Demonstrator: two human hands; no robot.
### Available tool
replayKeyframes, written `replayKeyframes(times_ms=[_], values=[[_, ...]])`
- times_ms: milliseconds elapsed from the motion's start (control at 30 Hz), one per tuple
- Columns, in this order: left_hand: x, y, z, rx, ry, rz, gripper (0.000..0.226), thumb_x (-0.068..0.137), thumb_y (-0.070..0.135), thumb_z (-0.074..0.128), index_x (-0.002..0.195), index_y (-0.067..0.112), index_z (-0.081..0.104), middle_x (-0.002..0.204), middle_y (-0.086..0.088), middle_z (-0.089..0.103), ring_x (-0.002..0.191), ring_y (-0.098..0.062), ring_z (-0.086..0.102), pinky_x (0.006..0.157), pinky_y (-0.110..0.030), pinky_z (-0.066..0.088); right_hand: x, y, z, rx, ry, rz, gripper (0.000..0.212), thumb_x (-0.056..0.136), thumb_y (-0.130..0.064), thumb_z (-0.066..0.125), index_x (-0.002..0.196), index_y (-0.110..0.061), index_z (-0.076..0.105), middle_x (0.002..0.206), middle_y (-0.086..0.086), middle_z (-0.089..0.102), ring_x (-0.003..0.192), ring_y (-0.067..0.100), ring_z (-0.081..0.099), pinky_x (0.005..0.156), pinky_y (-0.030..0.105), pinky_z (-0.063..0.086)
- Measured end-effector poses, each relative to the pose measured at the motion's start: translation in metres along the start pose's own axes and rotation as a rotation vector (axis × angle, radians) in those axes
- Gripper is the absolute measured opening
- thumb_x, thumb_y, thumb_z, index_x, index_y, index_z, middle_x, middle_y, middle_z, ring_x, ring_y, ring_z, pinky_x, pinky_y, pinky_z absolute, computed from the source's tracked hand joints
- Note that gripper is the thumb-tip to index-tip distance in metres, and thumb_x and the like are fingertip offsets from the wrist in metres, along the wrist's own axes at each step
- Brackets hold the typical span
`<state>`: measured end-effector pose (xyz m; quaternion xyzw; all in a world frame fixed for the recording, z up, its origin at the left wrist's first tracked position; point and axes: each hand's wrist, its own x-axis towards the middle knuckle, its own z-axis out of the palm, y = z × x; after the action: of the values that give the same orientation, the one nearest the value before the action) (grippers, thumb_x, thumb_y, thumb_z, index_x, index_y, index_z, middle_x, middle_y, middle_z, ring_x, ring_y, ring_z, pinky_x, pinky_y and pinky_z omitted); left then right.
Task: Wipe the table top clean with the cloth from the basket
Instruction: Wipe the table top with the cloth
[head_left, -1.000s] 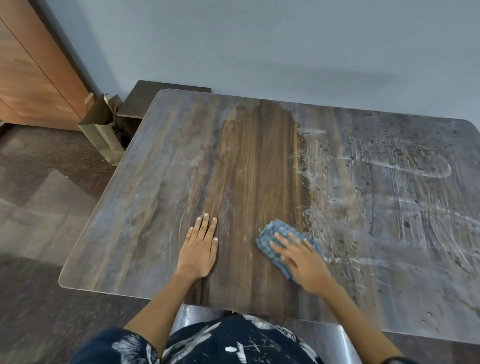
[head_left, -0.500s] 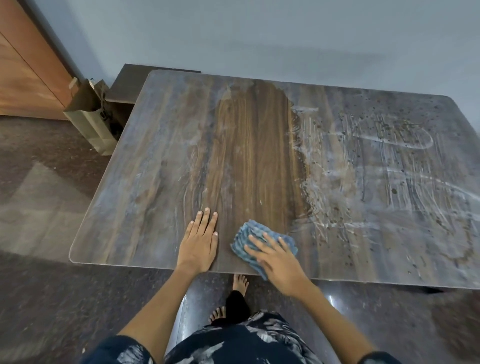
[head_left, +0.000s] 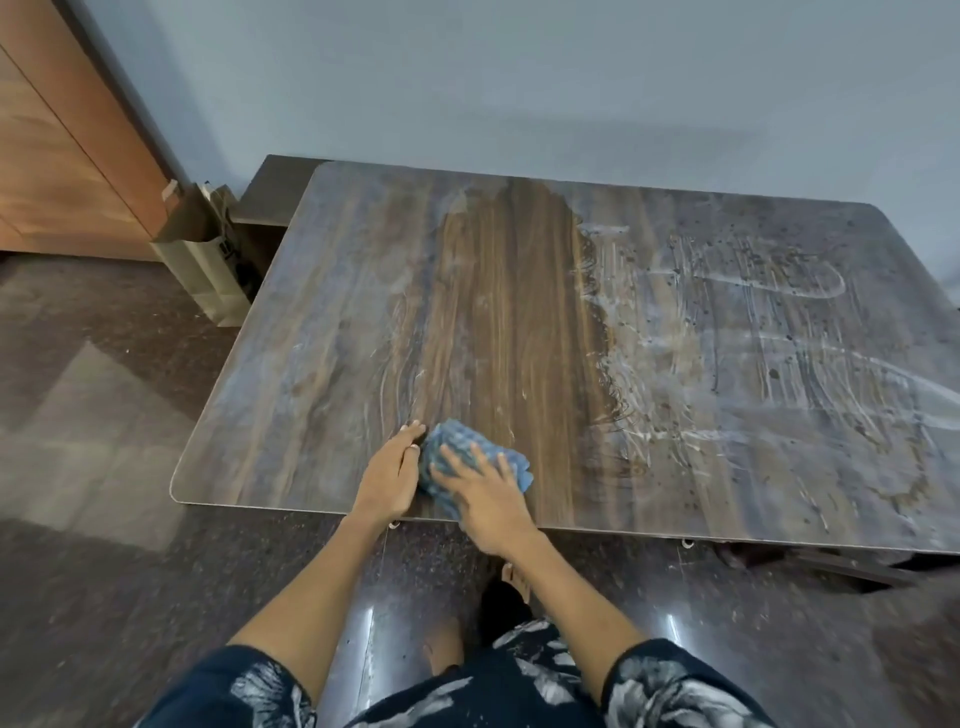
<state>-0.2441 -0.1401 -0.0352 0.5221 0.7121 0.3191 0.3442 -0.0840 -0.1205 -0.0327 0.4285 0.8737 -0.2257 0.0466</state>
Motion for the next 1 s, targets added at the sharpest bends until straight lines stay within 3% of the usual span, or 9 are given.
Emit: replayKeyframes(times_ms=[167, 333, 467, 567, 733, 867, 1000], values=[[0.002, 0.004, 0.009, 0.118, 0.062, 0.006, 0.038, 0.097, 0.006, 0.035, 0.134, 0.005, 0.047, 0.146, -0.010, 0.039, 0.139, -0.021, 0.030, 0.115, -0.030, 0.021, -0.042, 0.030, 0.008, 0.000, -0.031, -0.084, 0.048, 0.099, -0.032, 0.037, 0.145, -0.042, 0.028, 0.156, -0.020, 0.011, 0.146, 0.013, -0.002, 0.115, 0.042, -0.009], [0.003, 0.014, 0.041, 0.456, 0.079, 0.001, 0.047, 0.098, 0.025, 0.037, 0.144, 0.019, 0.032, 0.156, -0.001, 0.019, 0.145, -0.024, 0.010, 0.116, -0.042, 0.008, -0.078, 0.111, -0.019, 0.025, 0.094, 0.103, 0.046, 0.102, -0.028, 0.030, 0.144, -0.043, 0.022, 0.151, -0.024, 0.004, 0.146, 0.009, 0.001, 0.116, 0.037, -0.007], [0.024, 0.031, 0.058, 0.400, -0.063, 0.077, 0.044, 0.100, 0.021, 0.032, 0.144, 0.020, 0.033, 0.157, -0.002, 0.015, 0.145, -0.025, 0.004, 0.117, -0.040, 0.005, -0.051, 0.161, -0.051, 0.083, 0.126, 0.298, 0.049, 0.101, -0.014, 0.031, 0.146, -0.033, 0.031, 0.158, -0.012, 0.012, 0.147, 0.021, 0.004, 0.117, 0.046, 0.003], [0.046, 0.041, 0.058, 0.298, -0.115, 0.067, 0.042, 0.100, 0.016, 0.031, 0.142, 0.016, 0.037, 0.156, -0.003, 0.018, 0.145, -0.023, 0.006, 0.117, -0.037, 0.006, -0.012, 0.156, -0.063, 0.048, 0.116, 0.340, 0.049, 0.101, -0.018, 0.032, 0.147, -0.033, 0.028, 0.159, -0.009, 0.010, 0.147, 0.025, 0.003, 0.116, 0.052, 0.006], [0.077, 0.062, 0.068, 0.203, -0.078, 0.012, 0.044, 0.100, 0.012, 0.033, 0.143, 0.010, 0.033, 0.155, -0.007, 0.020, 0.145, -0.023, 0.006, 0.117, -0.035, 0.005, 0.007, 0.123, -0.053, 0.022, 0.080, 0.086, 0.052, 0.098, -0.022, 0.039, 0.146, -0.037, 0.027, 0.159, -0.012, 0.009, 0.147, 0.025, 0.000, 0.114, 0.054, -0.004], [0.098, 0.075, 0.086, 0.244, -0.042, 0.022, 0.048, 0.099, 0.014, 0.037, 0.145, 0.008, 0.027, 0.155, -0.008, 0.018, 0.145, -0.026, 0.005, 0.117, -0.039, 0.006, -0.028, 0.148, -0.040, 0.005, -0.042, -0.188, 0.049, 0.098, -0.028, 0.037, 0.146, -0.037, 0.030, 0.157, -0.016, 0.013, 0.146, 0.016, -0.003, 0.114, 0.042, -0.013], [0.124, 0.089, 0.105, 0.317, -0.023, 0.029, 0.050, 0.098, 0.016, 0.040, 0.146, 0.008, 0.026, 0.156, -0.009, 0.016, 0.145, -0.027, 0.006, 0.116, -0.041, 0.008, -0.029, 0.197, -0.063, -0.012, -0.062, -0.200, 0.053, 0.093, -0.029, 0.028, 0.145, -0.039, 0.029, 0.156, -0.018, 0.014, 0.147, 0.014, 0.000, 0.113, 0.034, -0.016]])
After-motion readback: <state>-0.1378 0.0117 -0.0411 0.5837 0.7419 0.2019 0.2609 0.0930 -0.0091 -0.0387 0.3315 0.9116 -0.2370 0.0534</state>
